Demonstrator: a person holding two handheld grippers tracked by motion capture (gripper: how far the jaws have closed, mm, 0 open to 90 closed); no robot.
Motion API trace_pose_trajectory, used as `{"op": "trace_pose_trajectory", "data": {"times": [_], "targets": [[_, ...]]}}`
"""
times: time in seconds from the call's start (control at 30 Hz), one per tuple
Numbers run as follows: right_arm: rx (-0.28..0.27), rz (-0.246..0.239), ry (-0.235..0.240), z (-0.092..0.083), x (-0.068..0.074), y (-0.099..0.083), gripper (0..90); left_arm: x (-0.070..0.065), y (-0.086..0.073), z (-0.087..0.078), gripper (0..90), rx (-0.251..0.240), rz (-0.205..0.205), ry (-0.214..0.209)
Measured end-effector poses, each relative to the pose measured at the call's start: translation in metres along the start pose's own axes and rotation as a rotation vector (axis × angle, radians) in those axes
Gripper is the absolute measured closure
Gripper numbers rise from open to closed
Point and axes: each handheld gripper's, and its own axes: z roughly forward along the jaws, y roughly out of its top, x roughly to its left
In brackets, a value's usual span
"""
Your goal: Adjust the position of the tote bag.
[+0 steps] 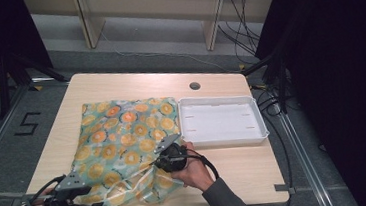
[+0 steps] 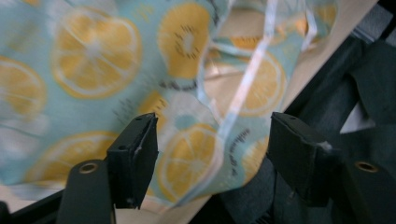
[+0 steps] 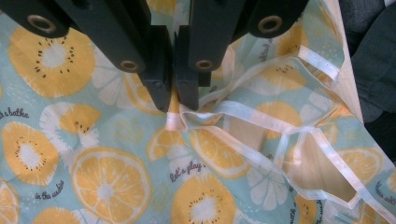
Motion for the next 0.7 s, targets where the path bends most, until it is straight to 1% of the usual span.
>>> {"op": "trace_pose_trajectory", "data": {"times": [0.03,0.07,0.1,0.13,0.17,0.2,0.27,0.3,0.33,0.37,0.43,0.47,0.5,0.53,0.57,0.6,0.63,0.67,0.7], "targets": [[0.012,0.006,0.006,0.0,0.0,0.0,88.3,-0.002,-0.001,0.003,29.6,0.011,0.012,0.005],[0.01,-0.001,0.007,0.0,0.0,0.0,88.3,-0.004,-0.002,0.005,28.1,0.023,0.029,0.004],[0.013,0.022,0.006,-0.001,0.0,0.0,88.3,-0.006,-0.002,0.009,26.4,0.031,0.048,0.008],[0.001,-0.005,-0.004,-0.001,-0.001,0.0,88.4,-0.007,-0.002,0.013,24.5,0.064,0.079,0.024],[0.001,-0.005,-0.005,-0.001,-0.001,0.0,88.3,-0.008,-0.002,0.014,23.1,0.072,0.084,0.024],[-0.005,-0.003,-0.002,-0.001,-0.001,0.0,88.4,-0.01,-0.002,0.017,22.6,0.078,0.096,0.014],[-0.013,-0.001,-0.001,0.0,-0.001,0.0,88.4,-0.013,-0.001,0.021,21.9,0.095,0.115,0.02],[-0.013,0.002,0.002,0.0,-0.001,0.0,88.4,-0.013,-0.001,0.022,20.7,0.104,0.134,0.024],[-0.012,0.011,0.003,0.0,-0.001,0.0,88.4,-0.014,-0.001,0.024,20.2,0.118,0.134,0.017],[-0.013,0.005,0.005,0.0,-0.001,0.0,88.4,-0.015,-0.002,0.025,20.0,0.124,0.137,0.019],[-0.013,0.009,0.009,0.001,-0.002,0.001,88.4,-0.018,-0.001,0.029,20.2,0.141,0.154,0.03],[-0.011,0.014,0.014,0.001,-0.001,0.001,88.4,-0.019,-0.002,0.032,20.6,0.139,0.152,0.046],[-0.019,0.003,0.012,0.001,-0.002,0.001,88.4,-0.019,-0.001,0.032,21.5,0.155,0.164,0.047],[-0.02,0.002,0.017,0.001,-0.002,0.002,88.4,-0.02,0.0,0.034,23.2,0.157,0.17,0.054],[-0.016,0.006,0.014,0.0,-0.001,0.002,88.4,-0.021,0.0,0.035,27.7,0.152,0.183,0.049],[-0.02,-0.001,0.015,0.0,-0.001,0.002,88.4,-0.021,0.001,0.036,32.0,0.163,0.194,0.051],[-0.022,0.0,0.016,0.0,-0.001,0.002,88.4,-0.021,0.001,0.037,35.2,0.164,0.204,0.044],[-0.025,-0.002,0.013,0.0,-0.001,0.002,88.4,-0.021,0.002,0.037,41.8,0.184,0.222,0.035],[-0.017,0.004,0.012,-0.001,-0.001,0.002,88.4,-0.021,0.003,0.037,50.3,0.182,0.231,0.019]]}}
